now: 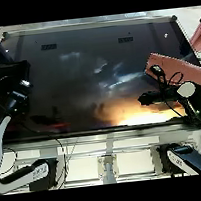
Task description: Fold the clothes and pants, and hang the long-sleeved shirts on hangers.
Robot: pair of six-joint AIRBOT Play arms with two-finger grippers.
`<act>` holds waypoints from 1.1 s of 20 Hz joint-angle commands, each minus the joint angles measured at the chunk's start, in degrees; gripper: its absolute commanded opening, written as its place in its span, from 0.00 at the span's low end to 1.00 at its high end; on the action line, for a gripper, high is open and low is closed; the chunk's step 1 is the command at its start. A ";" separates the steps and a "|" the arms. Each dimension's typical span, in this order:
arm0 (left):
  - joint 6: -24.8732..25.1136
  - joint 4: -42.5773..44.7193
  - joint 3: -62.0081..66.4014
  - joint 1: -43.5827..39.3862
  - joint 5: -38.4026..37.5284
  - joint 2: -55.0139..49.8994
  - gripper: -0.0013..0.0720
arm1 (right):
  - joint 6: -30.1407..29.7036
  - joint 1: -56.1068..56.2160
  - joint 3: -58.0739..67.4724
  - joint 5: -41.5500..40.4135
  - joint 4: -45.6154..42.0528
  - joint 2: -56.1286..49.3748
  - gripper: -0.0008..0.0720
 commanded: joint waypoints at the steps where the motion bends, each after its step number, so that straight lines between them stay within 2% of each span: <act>1: -1.36 2.32 2.99 2.93 0.22 -6.05 0.81 | 1.20 0.04 -0.02 -1.46 1.57 0.02 0.03; 6: -1.36 2.34 11.19 2.95 0.26 -9.94 0.81 | 1.29 0.04 -0.02 -1.49 2.56 0.02 0.03; 8: -1.31 2.34 12.90 2.95 1.09 -10.34 0.67 | 1.29 0.04 -0.02 -1.49 2.58 0.02 0.03; 13: -1.31 2.32 13.03 2.97 4.33 -10.99 0.68 | 1.29 0.04 -0.02 -1.84 2.56 0.02 0.03; 22: -1.36 2.34 13.03 3.21 5.09 -15.37 0.67 | 1.33 0.04 -0.02 -2.29 2.60 0.02 0.03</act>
